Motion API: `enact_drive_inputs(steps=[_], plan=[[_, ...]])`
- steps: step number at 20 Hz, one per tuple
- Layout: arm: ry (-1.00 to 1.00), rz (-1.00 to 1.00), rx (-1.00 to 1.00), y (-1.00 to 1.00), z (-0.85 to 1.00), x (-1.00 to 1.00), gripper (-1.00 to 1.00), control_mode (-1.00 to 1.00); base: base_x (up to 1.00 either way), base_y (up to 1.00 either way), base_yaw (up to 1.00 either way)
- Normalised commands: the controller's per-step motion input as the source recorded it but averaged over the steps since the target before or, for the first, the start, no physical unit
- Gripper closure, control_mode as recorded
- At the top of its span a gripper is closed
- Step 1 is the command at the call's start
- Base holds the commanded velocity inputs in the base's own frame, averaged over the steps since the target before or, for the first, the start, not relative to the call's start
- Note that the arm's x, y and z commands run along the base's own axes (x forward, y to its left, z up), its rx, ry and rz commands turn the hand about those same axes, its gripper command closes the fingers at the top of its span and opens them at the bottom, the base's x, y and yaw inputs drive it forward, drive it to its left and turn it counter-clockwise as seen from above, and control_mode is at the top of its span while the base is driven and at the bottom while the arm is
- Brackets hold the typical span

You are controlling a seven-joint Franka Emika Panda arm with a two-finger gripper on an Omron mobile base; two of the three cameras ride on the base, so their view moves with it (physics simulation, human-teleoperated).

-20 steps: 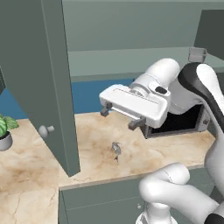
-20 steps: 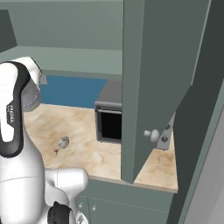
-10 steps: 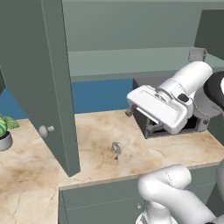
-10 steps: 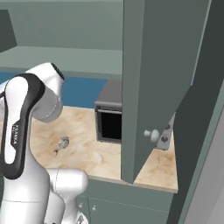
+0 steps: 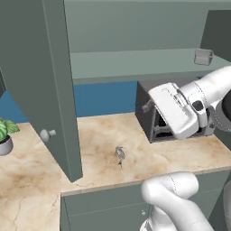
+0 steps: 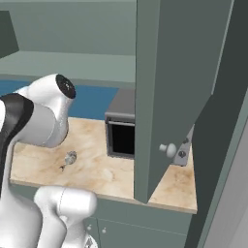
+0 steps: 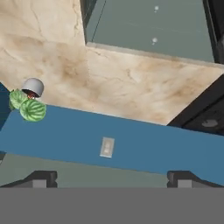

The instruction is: Retrieve the tupperware from the cabinet, then place the raw meat into the tupperware to avoid contamination.

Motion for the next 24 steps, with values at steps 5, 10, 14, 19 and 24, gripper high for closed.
enact_drive_inputs(steps=[5, 10, 14, 19, 24], plan=[[0.00, -0.41, -0.04, -0.29, -0.19, 0.04, -1.00, -1.00, 0.00, 0.00, 0.00], [0.00, -0.42, -0.05, -0.26, -0.16, 0.05, -1.00, -1.00, 0.00, 0.00, 0.00], [0.04, -0.37, -0.07, -0.29, -0.10, 0.16, -1.00, -1.00, 0.00, 0.00, 0.00], [0.14, -0.19, -0.05, -0.33, -0.04, 0.49, -1.00, -1.00, 0.00, 0.00, 0.00], [0.23, -0.11, 0.01, -0.42, 0.03, 0.49, -1.00, -1.00, 0.00, 0.00, 0.00]])
